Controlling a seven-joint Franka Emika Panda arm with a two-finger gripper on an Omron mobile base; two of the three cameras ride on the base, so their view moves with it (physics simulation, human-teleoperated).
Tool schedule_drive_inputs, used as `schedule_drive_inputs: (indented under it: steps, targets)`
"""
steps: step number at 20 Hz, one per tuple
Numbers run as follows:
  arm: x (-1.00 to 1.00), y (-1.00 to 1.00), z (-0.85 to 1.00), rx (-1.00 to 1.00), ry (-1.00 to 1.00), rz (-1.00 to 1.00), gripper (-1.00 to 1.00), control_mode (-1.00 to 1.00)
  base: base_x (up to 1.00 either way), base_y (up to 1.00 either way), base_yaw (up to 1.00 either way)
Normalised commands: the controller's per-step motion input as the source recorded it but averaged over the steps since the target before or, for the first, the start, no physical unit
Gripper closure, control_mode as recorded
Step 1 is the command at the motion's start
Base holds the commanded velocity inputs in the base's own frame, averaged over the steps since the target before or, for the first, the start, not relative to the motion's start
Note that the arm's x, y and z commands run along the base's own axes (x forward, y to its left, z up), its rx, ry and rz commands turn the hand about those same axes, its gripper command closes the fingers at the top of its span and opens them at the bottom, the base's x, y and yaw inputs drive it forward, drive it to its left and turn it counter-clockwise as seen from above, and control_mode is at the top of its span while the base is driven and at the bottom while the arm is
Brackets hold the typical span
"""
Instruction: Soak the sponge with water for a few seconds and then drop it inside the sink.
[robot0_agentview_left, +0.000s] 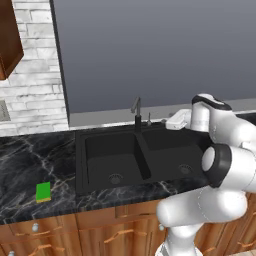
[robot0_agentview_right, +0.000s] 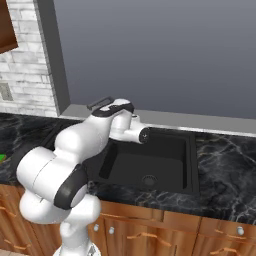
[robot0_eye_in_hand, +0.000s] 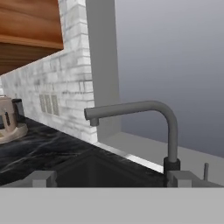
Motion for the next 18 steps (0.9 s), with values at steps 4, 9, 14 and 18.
schedule_drive_inputs:
  steps: [4,9,14,18]
  targets:
    - [0.11,0.0,-0.05,0.0,0.0,0.0,-1.0,-1.0,0.0,0.0,0.0]
    - [0.08,0.0,-0.03,0.0,0.0,0.0,-1.0,-1.0,0.0,0.0,0.0]
    - [0.03,0.0,-0.08,0.0,0.0,0.0,-1.0,-1.0,0.0,0.0,0.0]
    - [0.0,0.0,-0.05,0.0,0.0,0.0,-1.0,-1.0,0.0,0.0,0.0]
